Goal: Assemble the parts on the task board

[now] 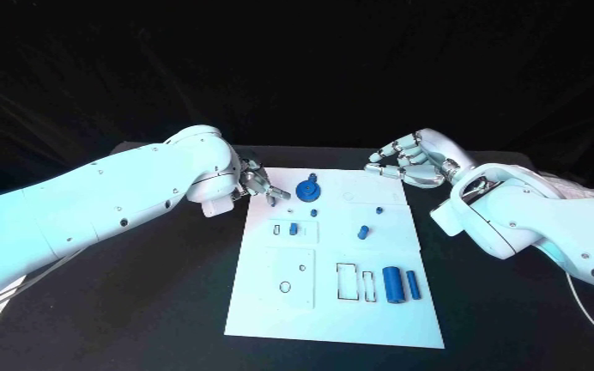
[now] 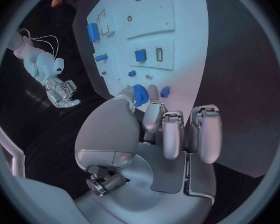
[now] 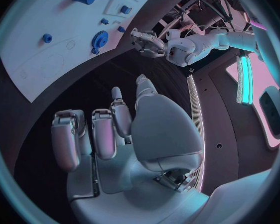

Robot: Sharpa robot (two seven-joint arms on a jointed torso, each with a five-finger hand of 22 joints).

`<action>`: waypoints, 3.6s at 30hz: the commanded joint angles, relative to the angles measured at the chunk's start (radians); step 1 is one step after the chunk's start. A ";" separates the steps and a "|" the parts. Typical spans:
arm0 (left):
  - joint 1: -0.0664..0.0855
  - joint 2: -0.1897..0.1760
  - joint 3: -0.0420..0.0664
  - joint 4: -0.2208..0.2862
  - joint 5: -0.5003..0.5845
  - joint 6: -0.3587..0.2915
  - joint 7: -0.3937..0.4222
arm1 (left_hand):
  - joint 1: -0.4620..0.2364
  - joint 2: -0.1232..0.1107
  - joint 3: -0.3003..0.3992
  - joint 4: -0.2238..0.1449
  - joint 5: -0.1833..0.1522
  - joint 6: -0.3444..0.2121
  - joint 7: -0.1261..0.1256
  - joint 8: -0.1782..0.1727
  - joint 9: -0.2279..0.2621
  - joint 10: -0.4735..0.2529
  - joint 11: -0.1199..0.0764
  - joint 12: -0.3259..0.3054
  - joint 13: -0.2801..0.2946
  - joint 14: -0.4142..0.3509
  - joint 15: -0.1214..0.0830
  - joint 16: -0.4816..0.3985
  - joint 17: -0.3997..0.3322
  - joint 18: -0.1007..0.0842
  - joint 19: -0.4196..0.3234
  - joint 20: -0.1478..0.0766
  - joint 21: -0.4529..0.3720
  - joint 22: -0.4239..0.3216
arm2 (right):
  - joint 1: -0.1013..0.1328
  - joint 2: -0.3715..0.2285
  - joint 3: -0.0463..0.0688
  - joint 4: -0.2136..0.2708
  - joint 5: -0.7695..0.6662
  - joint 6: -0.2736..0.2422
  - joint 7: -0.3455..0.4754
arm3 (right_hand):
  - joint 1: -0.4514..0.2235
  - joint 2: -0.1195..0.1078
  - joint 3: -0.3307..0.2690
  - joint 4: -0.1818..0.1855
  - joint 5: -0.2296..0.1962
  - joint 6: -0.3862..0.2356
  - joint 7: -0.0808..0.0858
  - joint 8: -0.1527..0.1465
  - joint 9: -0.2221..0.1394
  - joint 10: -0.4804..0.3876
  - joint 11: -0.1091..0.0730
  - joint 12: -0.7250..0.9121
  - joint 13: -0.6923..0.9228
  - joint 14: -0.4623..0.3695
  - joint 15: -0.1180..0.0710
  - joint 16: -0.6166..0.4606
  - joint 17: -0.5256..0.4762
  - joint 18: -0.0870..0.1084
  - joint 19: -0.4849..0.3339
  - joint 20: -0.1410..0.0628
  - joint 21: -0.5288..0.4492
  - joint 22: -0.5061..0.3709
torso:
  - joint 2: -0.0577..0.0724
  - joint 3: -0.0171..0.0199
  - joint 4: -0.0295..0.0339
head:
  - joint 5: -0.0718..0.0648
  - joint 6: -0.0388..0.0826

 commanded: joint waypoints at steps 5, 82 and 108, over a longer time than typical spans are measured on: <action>0.010 0.067 0.000 -0.106 -0.126 0.126 -0.039 | 0.007 0.008 -0.025 0.002 -0.005 -0.017 0.018 -0.042 -0.039 -0.007 0.011 -0.004 -0.005 0.106 0.017 0.003 0.263 -0.005 0.087 0.015 -0.003 0.235 | -0.001 0.006 0.000 -0.002 -0.003 0.006 0.008 | 0.000 0.010 -0.007 -0.002 0.004 -0.007 0.000 -0.003 0.001 -0.003 -0.001 -0.004 -0.012 0.062 -0.002 -0.007 0.056 0.015 0.014 -0.004 -0.006 0.158 | 0.001 -0.0021 -0.0015 | 0.003 0.003; 0.006 0.189 -0.025 -0.277 -0.174 0.162 -0.021 | 0.086 0.079 -0.017 -0.010 -0.002 0.022 0.001 -0.014 -0.037 0.013 -0.002 0.018 0.018 0.106 0.008 0.003 0.263 -0.009 0.096 0.010 0.010 0.249 | -0.007 0.025 0.000 -0.016 -0.003 0.018 0.006 | 0.001 0.011 -0.007 -0.002 0.006 -0.008 0.000 -0.004 0.003 -0.002 -0.001 -0.001 -0.010 0.062 -0.002 -0.006 0.057 0.015 0.015 -0.004 -0.006 0.158 | -0.001 -0.0011 -0.0009 | 0.003 -0.013; 0.004 0.197 -0.026 -0.282 -0.150 0.147 -0.007 | 0.297 0.144 0.176 -0.110 -0.053 -0.007 -0.007 -0.009 -0.026 0.007 -0.012 0.007 0.012 0.106 -0.001 0.003 0.263 -0.007 0.091 -0.001 0.003 0.243 | -0.007 0.026 0.000 -0.019 -0.003 0.008 0.014 | 0.002 0.014 -0.008 -0.002 0.007 -0.008 0.000 -0.004 0.004 -0.003 -0.001 -0.004 -0.012 0.062 -0.002 -0.009 0.054 0.016 0.013 -0.004 -0.007 0.156 | -0.002 -0.0010 -0.0010 | 0.002 -0.017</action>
